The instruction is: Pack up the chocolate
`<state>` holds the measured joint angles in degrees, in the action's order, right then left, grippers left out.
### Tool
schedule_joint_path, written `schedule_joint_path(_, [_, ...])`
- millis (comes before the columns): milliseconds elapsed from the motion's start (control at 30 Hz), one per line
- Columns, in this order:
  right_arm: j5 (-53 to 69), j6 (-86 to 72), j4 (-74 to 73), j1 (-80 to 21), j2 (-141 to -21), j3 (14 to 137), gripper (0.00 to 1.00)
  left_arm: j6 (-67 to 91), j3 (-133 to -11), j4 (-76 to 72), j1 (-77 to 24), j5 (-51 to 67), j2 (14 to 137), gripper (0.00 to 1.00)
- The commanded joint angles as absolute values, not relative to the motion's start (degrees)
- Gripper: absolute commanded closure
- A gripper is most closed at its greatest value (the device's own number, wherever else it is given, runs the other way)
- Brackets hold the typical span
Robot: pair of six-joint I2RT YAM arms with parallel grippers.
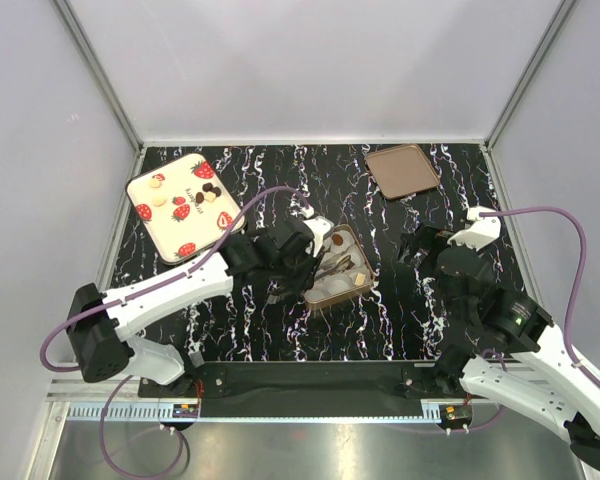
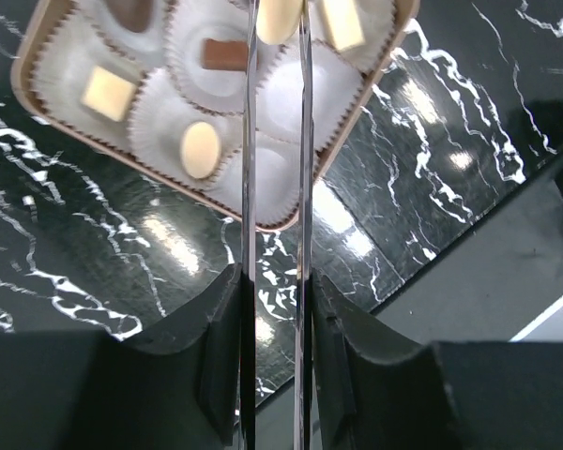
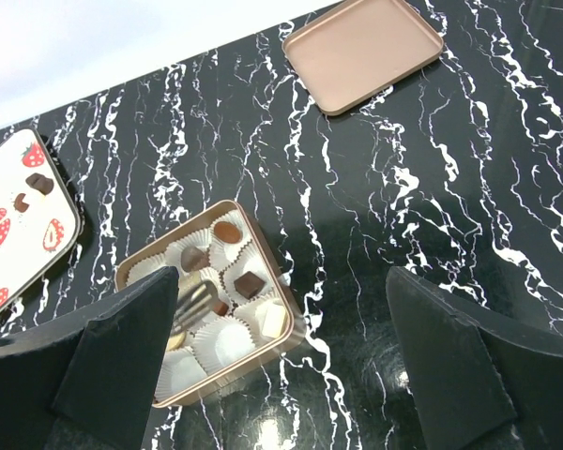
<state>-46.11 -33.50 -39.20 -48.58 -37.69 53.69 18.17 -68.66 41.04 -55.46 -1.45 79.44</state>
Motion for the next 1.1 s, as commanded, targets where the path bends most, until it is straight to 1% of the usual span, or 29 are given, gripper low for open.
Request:
schedule_joint_path(0, [-49.0, -34.6, -39.6, -48.2, -37.4, 55.6, 0.0, 17.1, -67.2, 35.2, -57.2, -0.4, 76.4, 0.73])
schedule_joint_path(1067, [-48.1, -34.6, -37.4, -48.2, -39.1, 55.5, 0.0, 18.1, -64.1, 39.2, -58.8, -1.1, 74.9, 0.71])
